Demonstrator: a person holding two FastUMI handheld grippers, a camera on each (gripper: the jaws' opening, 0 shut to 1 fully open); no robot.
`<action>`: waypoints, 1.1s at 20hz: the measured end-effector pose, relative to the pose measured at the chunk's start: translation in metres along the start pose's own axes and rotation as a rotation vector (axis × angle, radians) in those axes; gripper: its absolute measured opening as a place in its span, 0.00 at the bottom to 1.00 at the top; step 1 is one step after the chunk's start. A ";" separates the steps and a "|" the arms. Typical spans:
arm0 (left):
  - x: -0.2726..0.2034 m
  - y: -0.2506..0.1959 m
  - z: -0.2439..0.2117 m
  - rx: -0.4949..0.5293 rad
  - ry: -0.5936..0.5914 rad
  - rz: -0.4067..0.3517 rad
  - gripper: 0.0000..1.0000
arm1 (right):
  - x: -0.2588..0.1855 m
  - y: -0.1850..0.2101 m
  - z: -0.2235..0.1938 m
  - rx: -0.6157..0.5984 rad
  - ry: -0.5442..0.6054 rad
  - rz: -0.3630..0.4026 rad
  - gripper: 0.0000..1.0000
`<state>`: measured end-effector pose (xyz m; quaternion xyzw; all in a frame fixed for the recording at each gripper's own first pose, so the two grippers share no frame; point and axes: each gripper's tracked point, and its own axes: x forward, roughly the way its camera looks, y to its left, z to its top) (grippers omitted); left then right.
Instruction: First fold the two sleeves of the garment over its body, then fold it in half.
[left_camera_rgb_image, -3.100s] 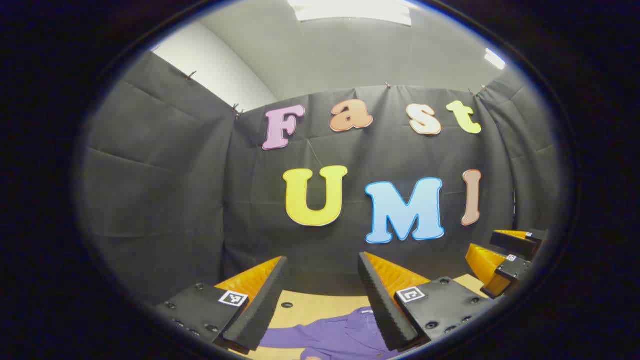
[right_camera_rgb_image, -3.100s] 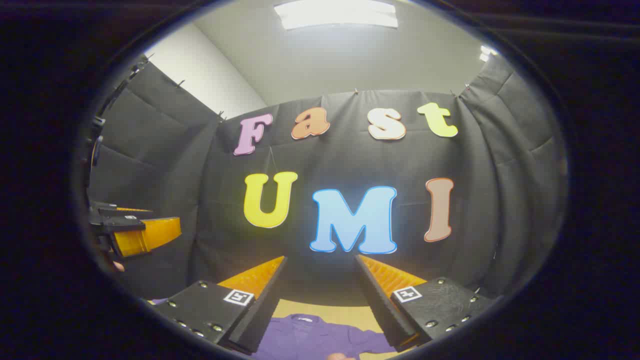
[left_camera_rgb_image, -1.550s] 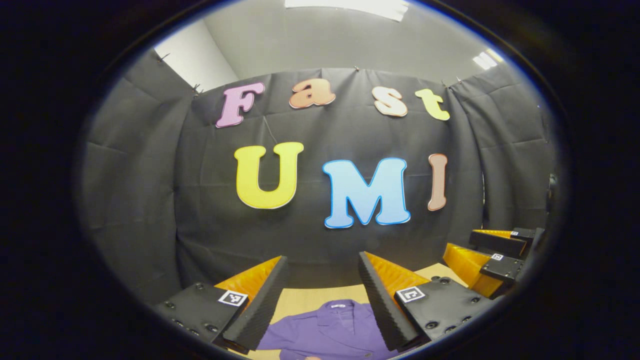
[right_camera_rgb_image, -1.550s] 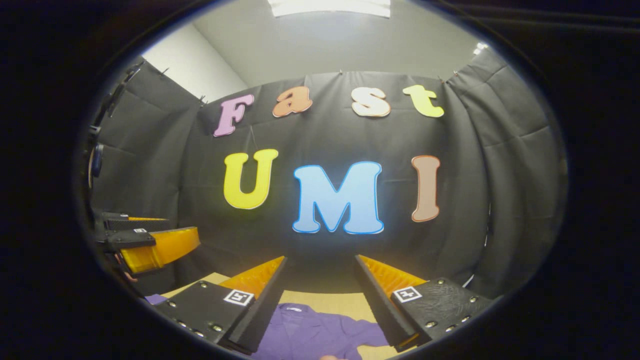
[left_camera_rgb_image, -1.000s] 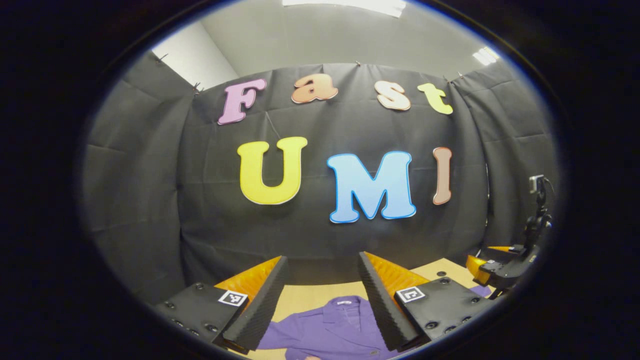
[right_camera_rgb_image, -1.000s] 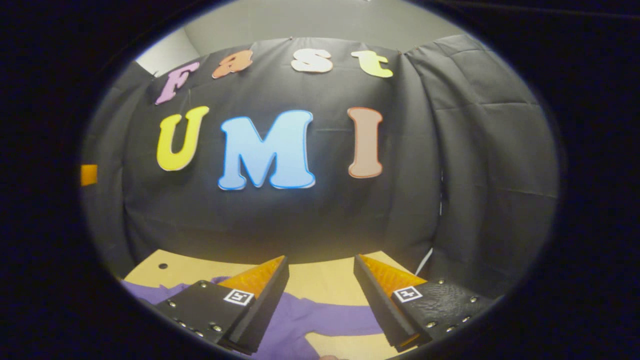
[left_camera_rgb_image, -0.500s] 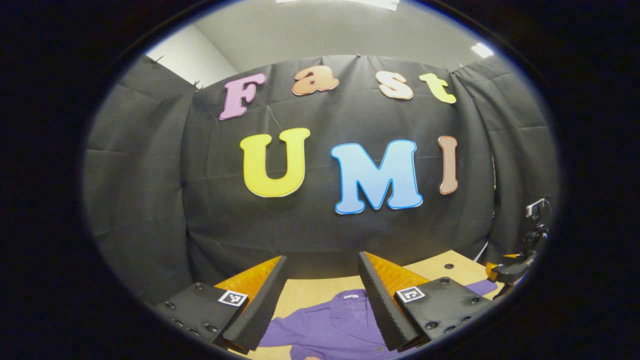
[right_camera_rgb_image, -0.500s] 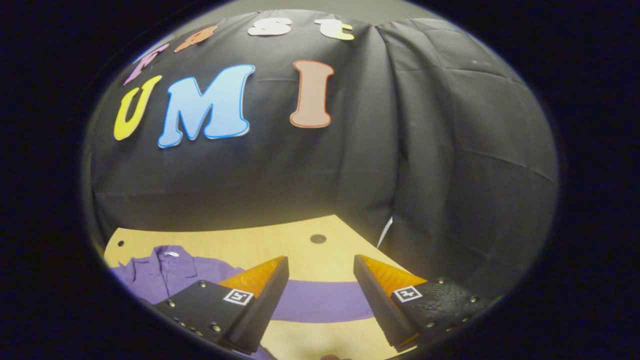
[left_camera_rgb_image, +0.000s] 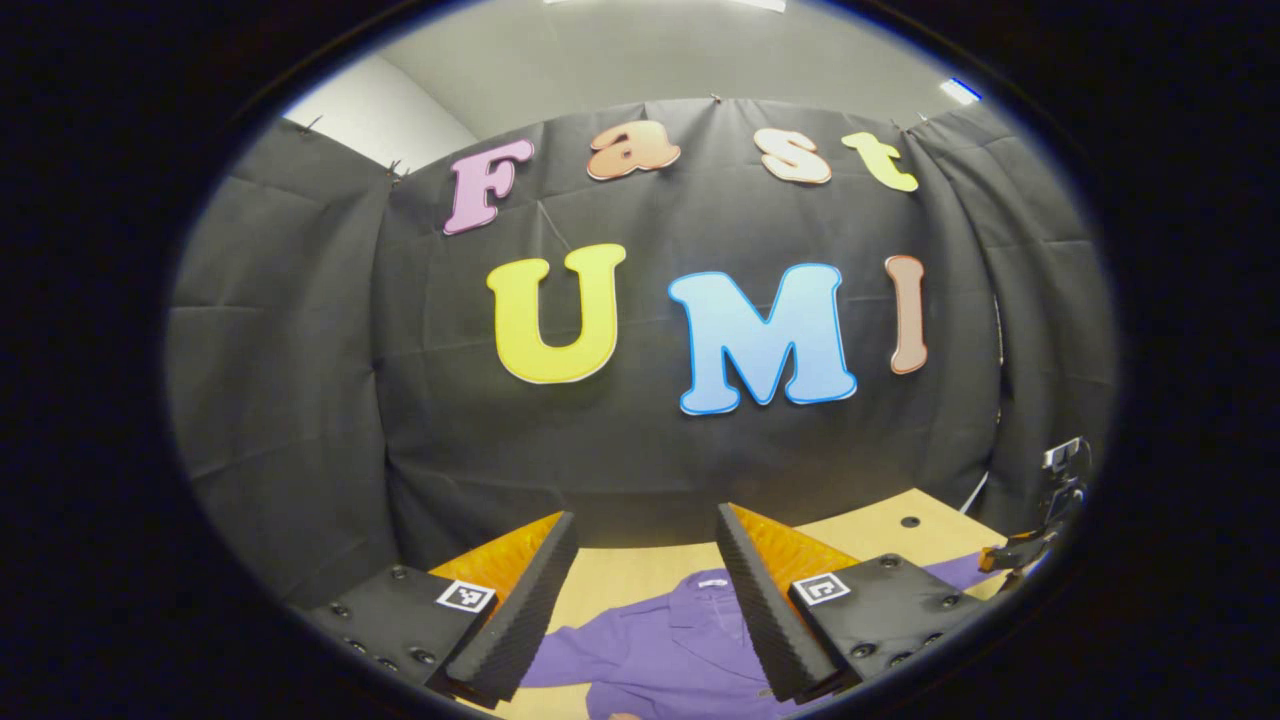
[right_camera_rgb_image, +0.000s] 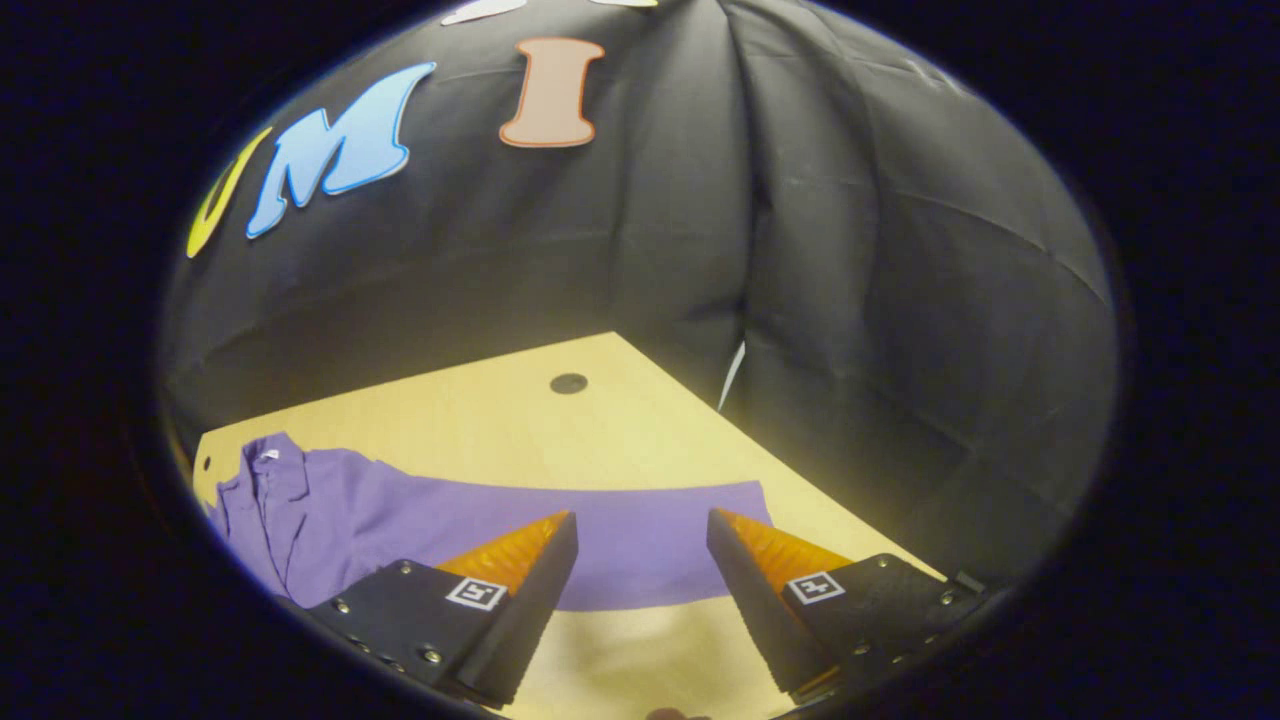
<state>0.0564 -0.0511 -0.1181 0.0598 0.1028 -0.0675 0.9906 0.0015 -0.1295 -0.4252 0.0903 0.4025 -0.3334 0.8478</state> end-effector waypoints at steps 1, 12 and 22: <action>0.000 -0.001 -0.002 0.002 0.004 0.003 0.94 | 0.010 -0.003 -0.009 -0.002 0.022 -0.010 0.87; 0.002 -0.004 -0.027 0.026 0.061 0.029 0.94 | 0.048 -0.008 -0.023 -0.007 0.226 -0.065 0.87; 0.004 -0.006 -0.028 0.030 0.059 0.028 0.95 | 0.057 0.011 -0.045 0.065 0.262 0.005 0.48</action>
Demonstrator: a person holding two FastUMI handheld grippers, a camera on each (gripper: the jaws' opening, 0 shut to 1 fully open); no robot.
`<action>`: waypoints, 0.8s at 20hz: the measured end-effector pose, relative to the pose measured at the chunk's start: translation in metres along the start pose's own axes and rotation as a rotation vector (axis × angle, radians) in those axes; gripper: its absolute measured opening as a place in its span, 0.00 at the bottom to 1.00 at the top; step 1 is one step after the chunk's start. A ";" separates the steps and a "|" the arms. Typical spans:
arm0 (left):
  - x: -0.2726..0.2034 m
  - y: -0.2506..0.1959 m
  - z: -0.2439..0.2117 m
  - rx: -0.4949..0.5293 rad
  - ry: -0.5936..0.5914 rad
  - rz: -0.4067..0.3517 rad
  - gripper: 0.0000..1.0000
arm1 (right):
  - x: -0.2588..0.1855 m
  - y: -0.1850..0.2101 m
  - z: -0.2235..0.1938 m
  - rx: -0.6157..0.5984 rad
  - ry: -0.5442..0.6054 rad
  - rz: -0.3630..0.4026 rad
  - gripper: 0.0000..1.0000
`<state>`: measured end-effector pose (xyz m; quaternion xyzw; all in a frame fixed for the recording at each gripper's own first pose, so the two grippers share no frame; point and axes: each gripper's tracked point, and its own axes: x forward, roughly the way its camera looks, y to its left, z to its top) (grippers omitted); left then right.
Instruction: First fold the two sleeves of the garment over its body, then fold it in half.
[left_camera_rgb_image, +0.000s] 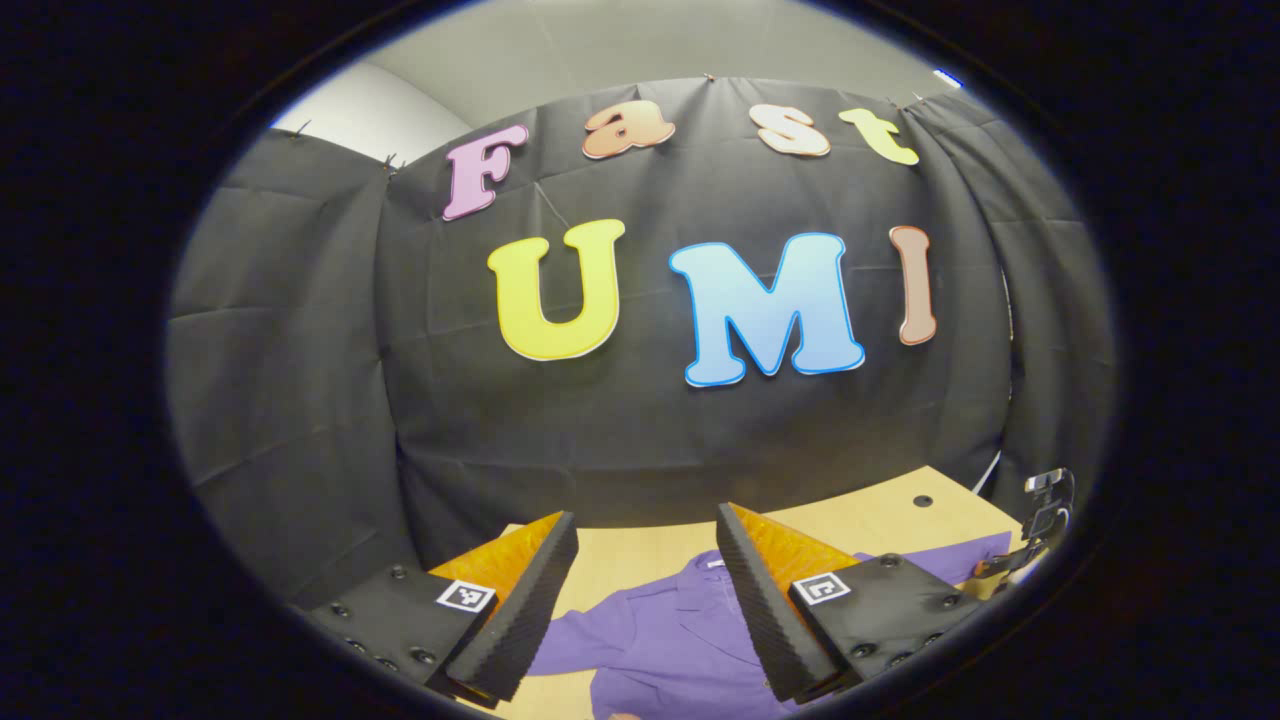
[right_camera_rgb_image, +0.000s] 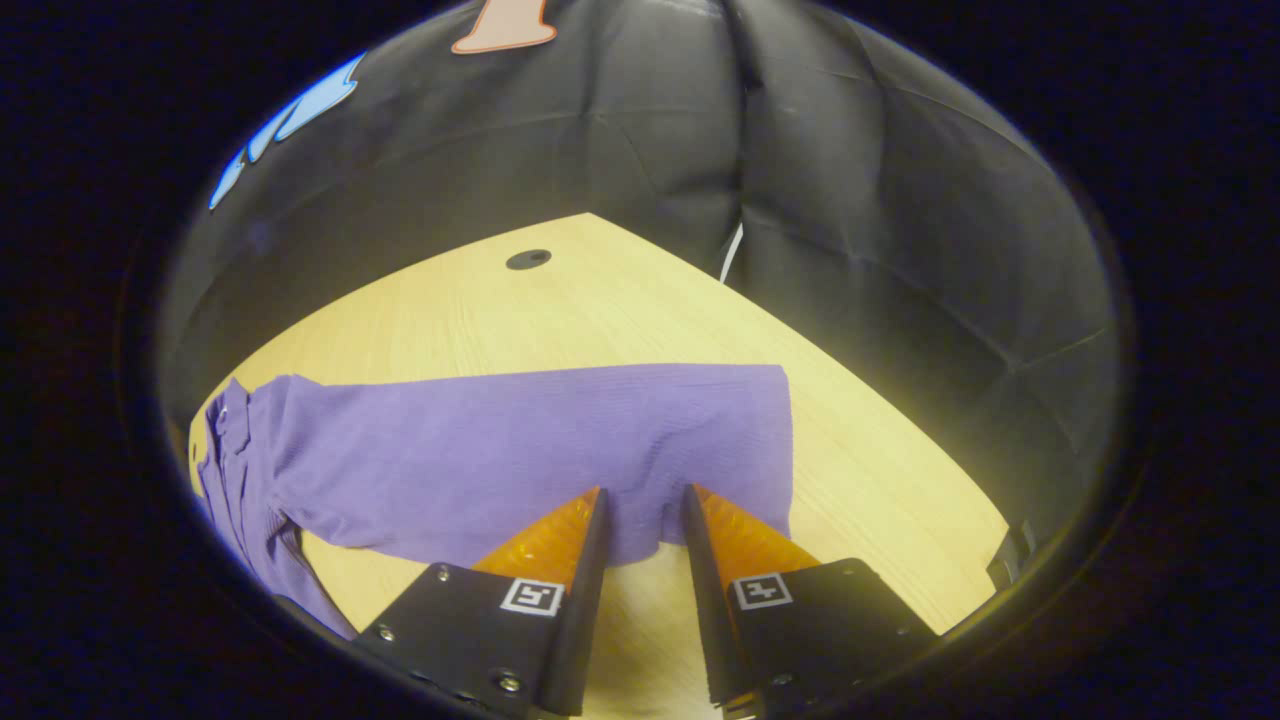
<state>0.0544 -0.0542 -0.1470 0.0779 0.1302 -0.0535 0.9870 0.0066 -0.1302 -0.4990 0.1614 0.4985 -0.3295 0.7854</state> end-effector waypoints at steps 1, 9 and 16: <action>-0.001 0.001 -0.001 0.001 -0.001 0.000 0.95 | -0.003 0.008 0.001 0.029 0.004 0.026 0.33; -0.002 0.015 -0.003 -0.006 -0.001 0.007 0.95 | 0.002 0.017 0.014 0.088 0.035 0.016 0.01; -0.007 0.029 -0.006 -0.036 -0.011 0.005 0.95 | -0.035 0.084 0.061 0.139 -0.055 0.169 0.01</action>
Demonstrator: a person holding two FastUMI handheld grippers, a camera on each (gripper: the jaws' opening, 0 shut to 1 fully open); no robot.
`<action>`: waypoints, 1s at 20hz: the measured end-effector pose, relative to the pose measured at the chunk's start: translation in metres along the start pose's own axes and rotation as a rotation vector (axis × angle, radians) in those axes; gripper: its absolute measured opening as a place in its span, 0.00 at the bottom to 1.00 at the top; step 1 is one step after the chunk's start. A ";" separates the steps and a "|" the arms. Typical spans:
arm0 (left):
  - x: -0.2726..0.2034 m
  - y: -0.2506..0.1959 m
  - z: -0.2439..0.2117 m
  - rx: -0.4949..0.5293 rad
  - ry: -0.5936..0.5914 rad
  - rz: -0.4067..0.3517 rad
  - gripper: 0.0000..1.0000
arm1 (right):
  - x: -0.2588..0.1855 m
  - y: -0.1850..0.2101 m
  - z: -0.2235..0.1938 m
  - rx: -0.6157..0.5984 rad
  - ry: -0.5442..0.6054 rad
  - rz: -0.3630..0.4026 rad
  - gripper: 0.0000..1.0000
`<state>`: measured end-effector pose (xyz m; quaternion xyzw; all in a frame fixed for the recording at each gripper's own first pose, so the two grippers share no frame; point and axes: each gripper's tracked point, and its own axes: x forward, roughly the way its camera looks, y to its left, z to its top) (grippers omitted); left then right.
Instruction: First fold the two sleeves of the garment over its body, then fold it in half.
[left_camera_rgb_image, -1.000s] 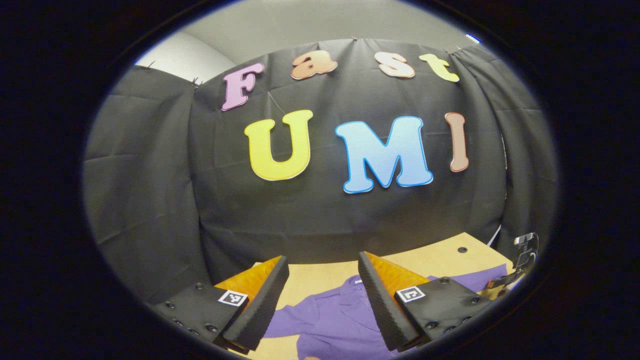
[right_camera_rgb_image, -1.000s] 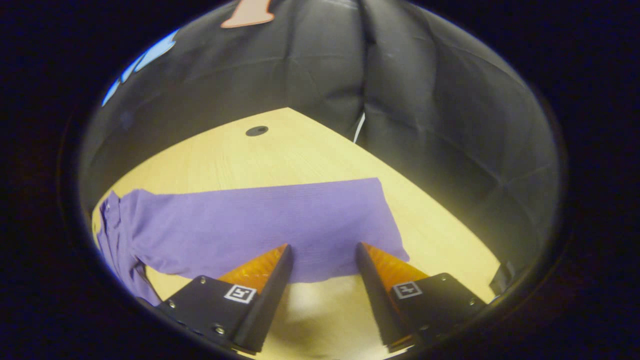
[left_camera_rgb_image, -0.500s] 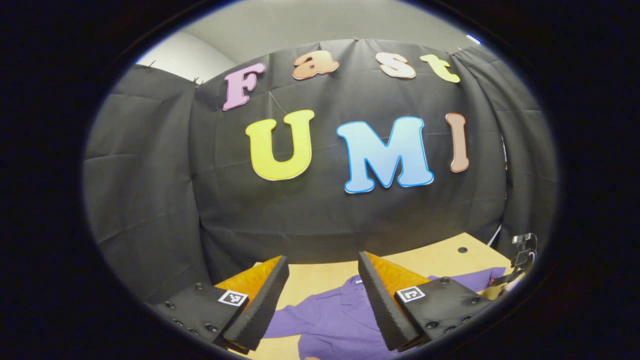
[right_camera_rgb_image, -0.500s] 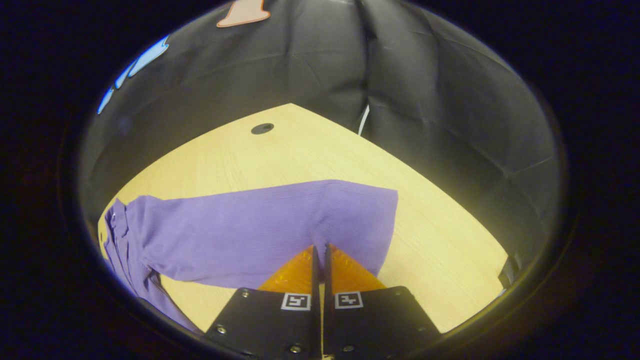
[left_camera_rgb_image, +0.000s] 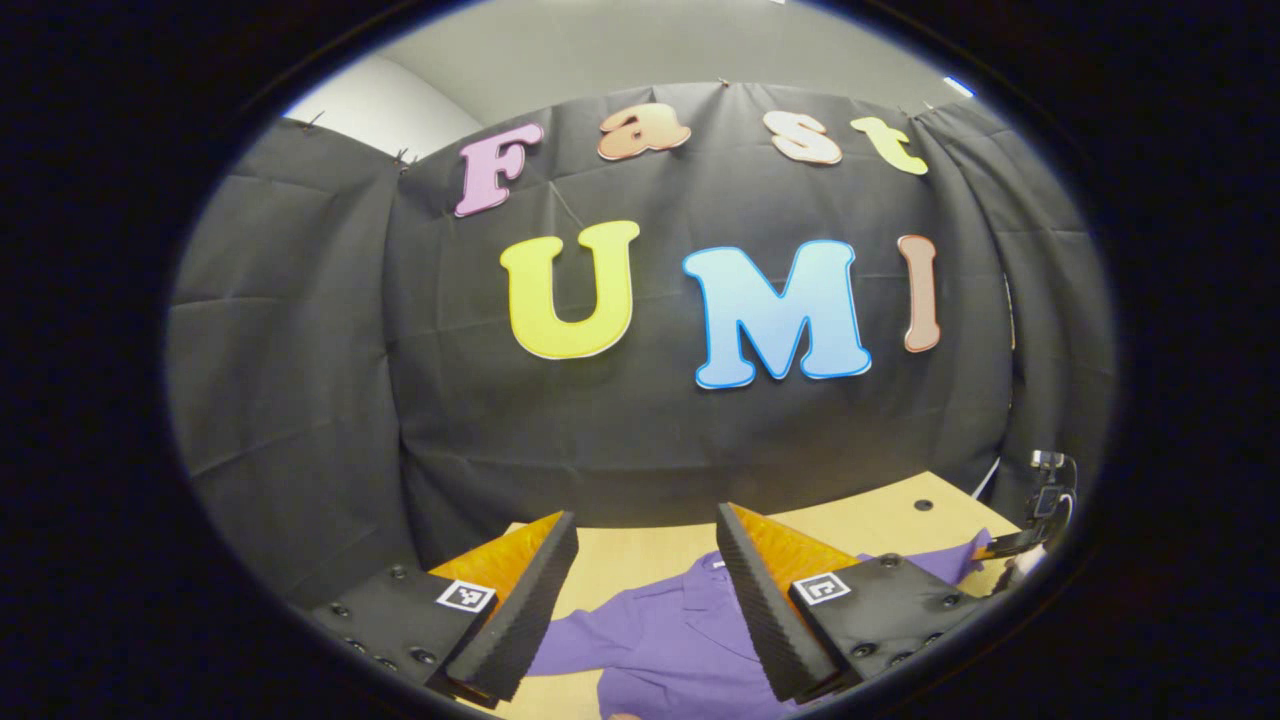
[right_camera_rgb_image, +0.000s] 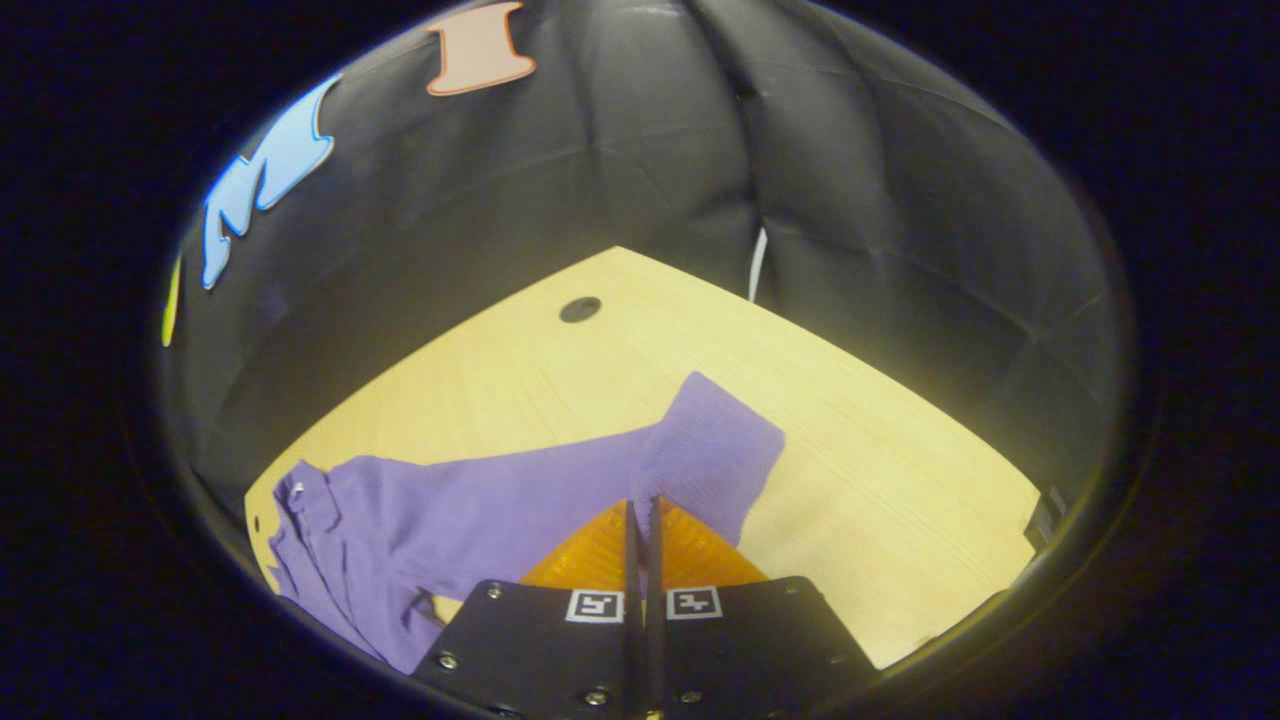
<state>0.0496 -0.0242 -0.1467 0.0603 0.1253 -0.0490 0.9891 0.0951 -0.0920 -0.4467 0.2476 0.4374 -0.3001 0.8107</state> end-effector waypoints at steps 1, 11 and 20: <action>-0.001 0.004 -0.001 -0.008 0.000 0.002 0.95 | -0.006 0.017 0.003 -0.002 -0.008 0.029 0.01; -0.025 0.079 -0.017 -0.031 0.004 0.068 0.95 | -0.068 0.221 -0.022 -0.039 -0.003 0.348 0.01; -0.050 0.183 -0.047 -0.028 0.041 0.187 0.95 | -0.119 0.385 -0.131 -0.203 0.125 0.586 0.01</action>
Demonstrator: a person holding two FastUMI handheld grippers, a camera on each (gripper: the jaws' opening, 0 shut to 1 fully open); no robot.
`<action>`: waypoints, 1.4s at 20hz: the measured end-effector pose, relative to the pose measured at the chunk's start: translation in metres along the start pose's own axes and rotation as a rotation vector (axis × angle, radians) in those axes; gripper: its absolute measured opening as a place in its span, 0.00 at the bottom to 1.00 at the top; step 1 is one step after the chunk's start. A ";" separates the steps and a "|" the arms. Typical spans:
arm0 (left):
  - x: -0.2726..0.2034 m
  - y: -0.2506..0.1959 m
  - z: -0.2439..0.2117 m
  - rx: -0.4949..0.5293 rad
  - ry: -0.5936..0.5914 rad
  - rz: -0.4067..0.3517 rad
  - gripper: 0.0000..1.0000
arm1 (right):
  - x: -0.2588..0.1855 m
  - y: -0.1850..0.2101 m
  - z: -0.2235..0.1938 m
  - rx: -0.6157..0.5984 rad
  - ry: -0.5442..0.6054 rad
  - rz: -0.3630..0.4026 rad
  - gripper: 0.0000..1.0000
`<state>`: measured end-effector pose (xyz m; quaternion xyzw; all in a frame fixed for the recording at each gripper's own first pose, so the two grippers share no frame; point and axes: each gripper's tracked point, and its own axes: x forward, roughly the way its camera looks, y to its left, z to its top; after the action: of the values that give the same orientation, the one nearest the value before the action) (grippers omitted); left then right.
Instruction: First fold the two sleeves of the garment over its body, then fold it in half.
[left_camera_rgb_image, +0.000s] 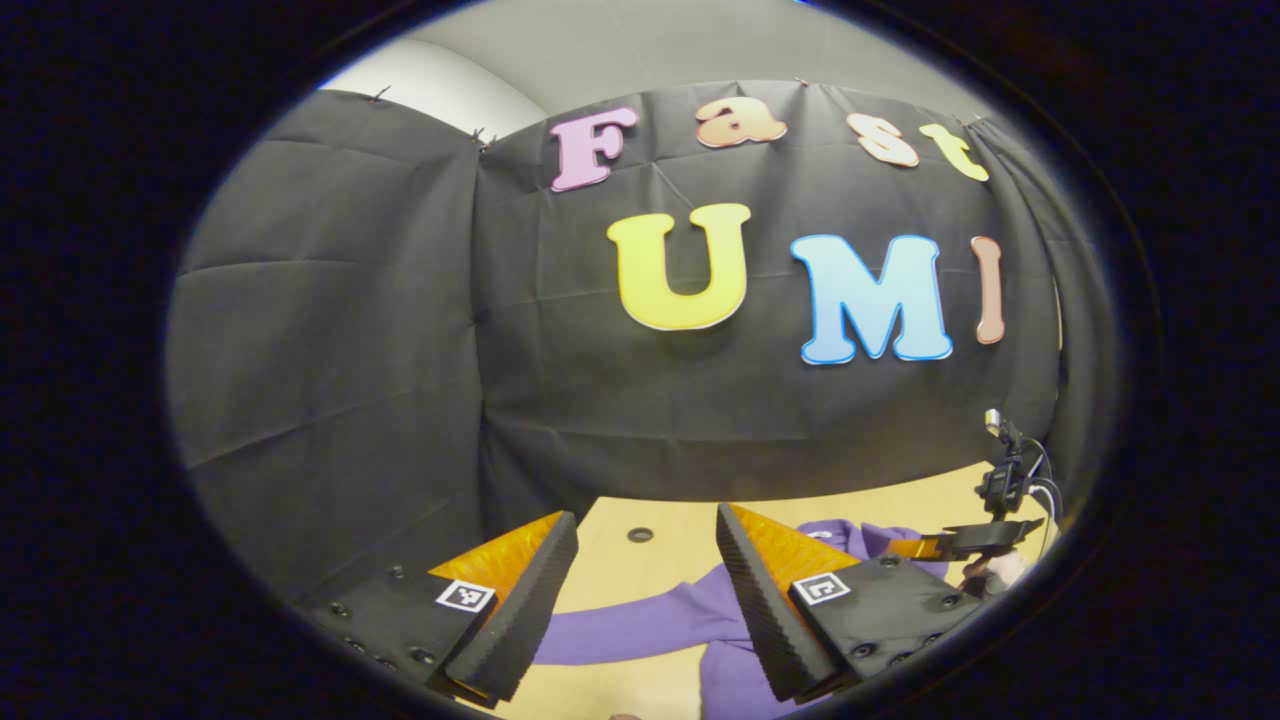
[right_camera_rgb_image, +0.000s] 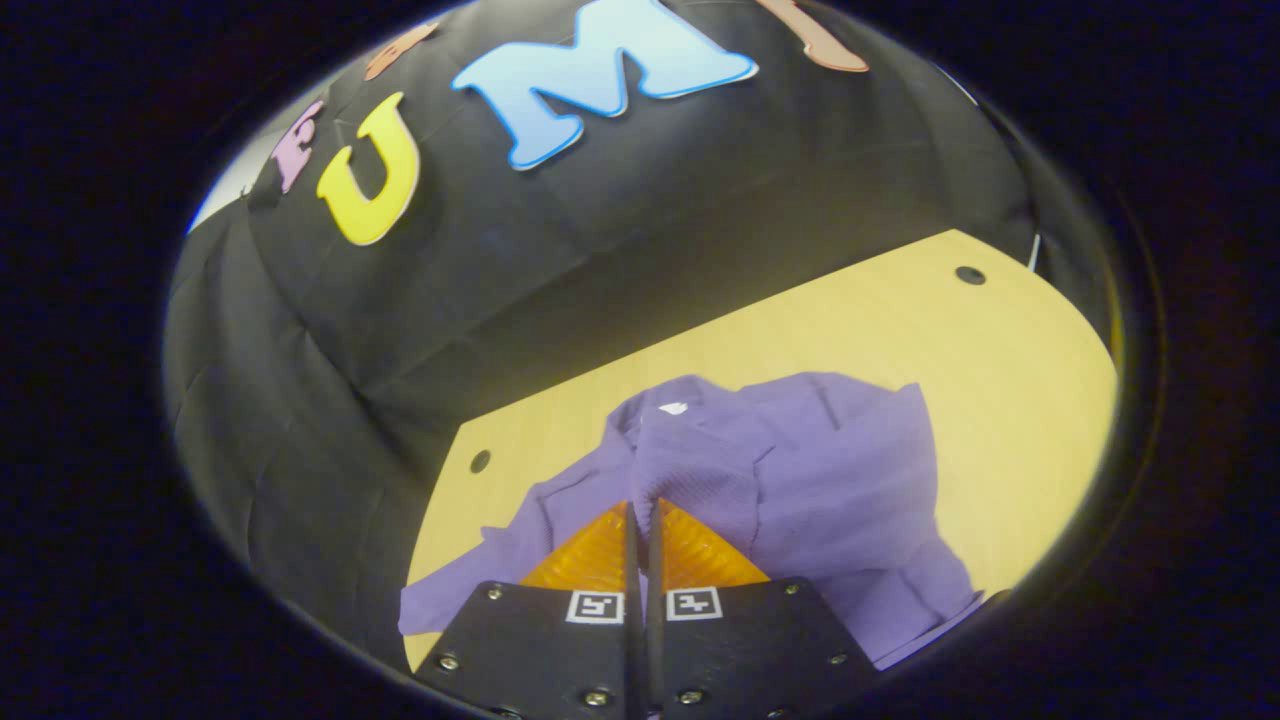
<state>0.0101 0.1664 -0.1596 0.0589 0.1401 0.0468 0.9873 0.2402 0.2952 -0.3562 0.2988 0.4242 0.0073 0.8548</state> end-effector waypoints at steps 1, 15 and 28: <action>-0.001 0.012 -0.002 0.001 0.002 0.019 0.95 | 0.007 0.015 -0.011 -0.015 0.021 0.018 0.01; -0.008 0.097 -0.055 -0.053 0.076 0.149 0.95 | 0.053 0.066 -0.100 -0.168 0.229 0.058 0.56; 0.047 0.117 -0.160 -0.070 0.202 0.142 0.95 | 0.007 0.072 -0.047 -0.166 0.082 0.078 0.76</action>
<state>0.0007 0.3041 -0.3094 0.0292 0.2325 0.1271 0.9638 0.2280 0.3799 -0.3461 0.2428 0.4448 0.0881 0.8576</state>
